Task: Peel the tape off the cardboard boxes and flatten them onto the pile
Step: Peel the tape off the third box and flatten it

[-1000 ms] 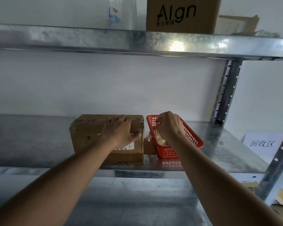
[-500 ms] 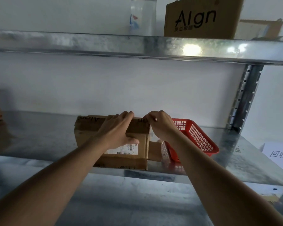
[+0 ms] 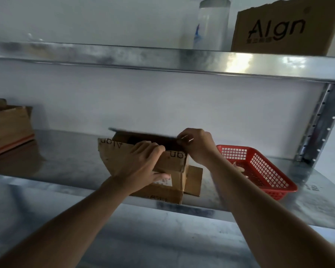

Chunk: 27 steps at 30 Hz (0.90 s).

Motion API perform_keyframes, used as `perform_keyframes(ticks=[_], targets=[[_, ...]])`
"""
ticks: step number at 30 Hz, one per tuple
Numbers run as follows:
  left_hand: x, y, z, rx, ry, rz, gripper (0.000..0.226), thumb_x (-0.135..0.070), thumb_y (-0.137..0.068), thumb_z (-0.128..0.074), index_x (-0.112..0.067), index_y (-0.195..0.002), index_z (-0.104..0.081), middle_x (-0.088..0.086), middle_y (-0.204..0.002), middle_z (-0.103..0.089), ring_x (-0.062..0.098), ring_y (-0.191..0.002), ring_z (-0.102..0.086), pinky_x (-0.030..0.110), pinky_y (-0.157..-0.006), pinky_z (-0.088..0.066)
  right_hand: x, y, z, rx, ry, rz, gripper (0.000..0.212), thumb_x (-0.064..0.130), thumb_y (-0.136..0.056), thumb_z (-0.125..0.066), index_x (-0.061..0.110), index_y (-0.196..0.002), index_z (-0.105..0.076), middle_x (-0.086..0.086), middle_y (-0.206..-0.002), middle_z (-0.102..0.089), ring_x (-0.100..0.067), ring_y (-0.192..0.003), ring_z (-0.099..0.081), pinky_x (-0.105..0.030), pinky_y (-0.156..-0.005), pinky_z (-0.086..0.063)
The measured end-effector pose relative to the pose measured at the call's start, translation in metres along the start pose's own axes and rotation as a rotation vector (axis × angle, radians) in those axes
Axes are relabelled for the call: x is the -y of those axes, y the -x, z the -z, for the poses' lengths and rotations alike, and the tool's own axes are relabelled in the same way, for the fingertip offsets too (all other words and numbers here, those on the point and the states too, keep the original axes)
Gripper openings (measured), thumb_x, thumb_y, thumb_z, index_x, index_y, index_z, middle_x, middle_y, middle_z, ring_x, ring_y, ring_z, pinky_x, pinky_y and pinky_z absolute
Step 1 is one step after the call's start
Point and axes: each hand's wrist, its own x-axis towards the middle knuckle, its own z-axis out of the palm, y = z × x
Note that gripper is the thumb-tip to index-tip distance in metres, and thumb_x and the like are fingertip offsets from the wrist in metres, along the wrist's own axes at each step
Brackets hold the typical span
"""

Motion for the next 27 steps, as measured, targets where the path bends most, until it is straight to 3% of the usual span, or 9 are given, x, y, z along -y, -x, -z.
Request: perform_keyframes(ticks=[4, 8, 10, 12, 14, 17, 20, 23, 27], targets=[[0.010, 0.010, 0.012, -0.008, -0.021, -0.032, 0.083, -0.066, -0.068, -0.088, -0.014, -0.121, -0.051, 0.008, -0.106, -0.072, 0.025, -0.095, -0.071, 0.035, -0.086, -0.058, 0.017, 0.000, -0.017, -0.194, 0.032, -0.077, 0.015, 0.029, -0.102, -0.064, 0.019, -0.112, -0.069, 0.005, -0.097, -0.061, -0.008, -0.075, -0.053, -0.018, -0.055, -0.036], [0.012, 0.011, 0.033, -0.059, 0.007, -0.103, 0.064, -0.059, -0.074, -0.088, -0.012, -0.109, -0.063, 0.004, -0.092, -0.074, 0.019, -0.077, -0.073, 0.028, -0.069, -0.059, 0.030, 0.000, -0.025, -0.251, 0.002, -0.195, 0.022, 0.029, -0.103, -0.062, 0.016, -0.120, -0.065, -0.001, -0.103, -0.063, -0.021, -0.089, -0.059, -0.034, -0.069, -0.053], [0.012, 0.010, 0.049, 0.020, 0.074, -0.092, 0.049, -0.065, -0.092, -0.067, -0.015, -0.090, -0.068, -0.003, -0.076, -0.070, 0.009, -0.061, -0.063, 0.023, -0.056, -0.052, 0.032, 0.001, -0.026, -0.264, 0.002, -0.253, 0.022, 0.029, -0.104, -0.060, 0.015, -0.121, -0.062, -0.003, -0.108, -0.064, -0.023, -0.091, -0.059, -0.039, -0.074, -0.055], [0.009, 0.007, 0.062, 0.250, 0.198, 0.101, 0.069, -0.071, -0.103, -0.034, -0.018, -0.069, -0.063, -0.006, -0.060, -0.060, 0.006, -0.050, -0.055, 0.022, -0.054, -0.044, 0.036, 0.003, -0.028, -0.265, 0.017, -0.293, 0.021, 0.030, -0.104, -0.058, 0.016, -0.119, -0.061, -0.006, -0.111, -0.066, -0.025, -0.094, -0.060, -0.043, -0.077, -0.057], [0.012, 0.003, 0.071, 0.423, 0.321, 0.328, 0.079, -0.072, -0.104, -0.021, -0.018, -0.063, -0.062, -0.001, -0.057, -0.058, 0.011, -0.052, -0.060, 0.024, -0.059, -0.047, 0.042, 0.005, -0.030, -0.263, 0.011, -0.317, 0.023, 0.030, -0.104, -0.056, 0.016, -0.122, -0.059, -0.007, -0.114, -0.066, -0.026, -0.096, -0.061, -0.045, -0.080, -0.057], [0.027, -0.002, 0.083, 0.604, 0.191, 0.358, 0.050, -0.055, -0.107, -0.038, -0.022, -0.108, -0.075, -0.001, -0.108, -0.066, 0.012, -0.093, -0.067, 0.033, -0.081, -0.055, 0.055, 0.007, -0.031, -0.250, -0.020, -0.348, 0.029, 0.030, -0.104, -0.054, 0.014, -0.128, -0.056, -0.008, -0.116, -0.065, -0.027, -0.099, -0.061, -0.046, -0.082, -0.057], [0.044, 0.008, 0.087, 0.924, -0.005, 0.456, 0.049, -0.063, -0.105, -0.035, -0.041, -0.144, -0.055, 0.006, -0.152, -0.033, 0.033, -0.136, -0.039, 0.043, -0.103, -0.041, 0.066, 0.011, -0.037, -0.234, -0.009, -0.381, 0.030, 0.031, -0.104, -0.051, 0.012, -0.127, -0.054, -0.008, -0.113, -0.063, -0.027, -0.097, -0.061, -0.044, -0.079, -0.057], [0.055, 0.021, 0.086, 0.970, -0.112, 0.546, 0.066, -0.084, -0.092, -0.029, -0.049, -0.146, -0.044, 0.001, -0.152, -0.009, 0.042, -0.139, -0.019, 0.055, -0.114, -0.026, 0.073, 0.015, -0.046, -0.228, 0.017, -0.404, 0.029, 0.034, -0.105, -0.047, 0.012, -0.124, -0.051, -0.004, -0.109, -0.058, -0.024, -0.092, -0.055, -0.036, -0.068, -0.044], [0.070, 0.024, 0.082, 0.775, -0.134, 0.707, 0.083, -0.095, -0.079, -0.033, -0.040, -0.140, -0.036, 0.010, -0.145, -0.006, 0.046, -0.129, -0.036, 0.052, -0.108, -0.035, 0.075, 0.016, -0.048, -0.242, 0.009, -0.429, 0.028, 0.033, -0.107, -0.044, 0.011, -0.124, -0.048, -0.006, -0.111, -0.056, -0.024, -0.094, -0.054, -0.038, -0.072, -0.043]])
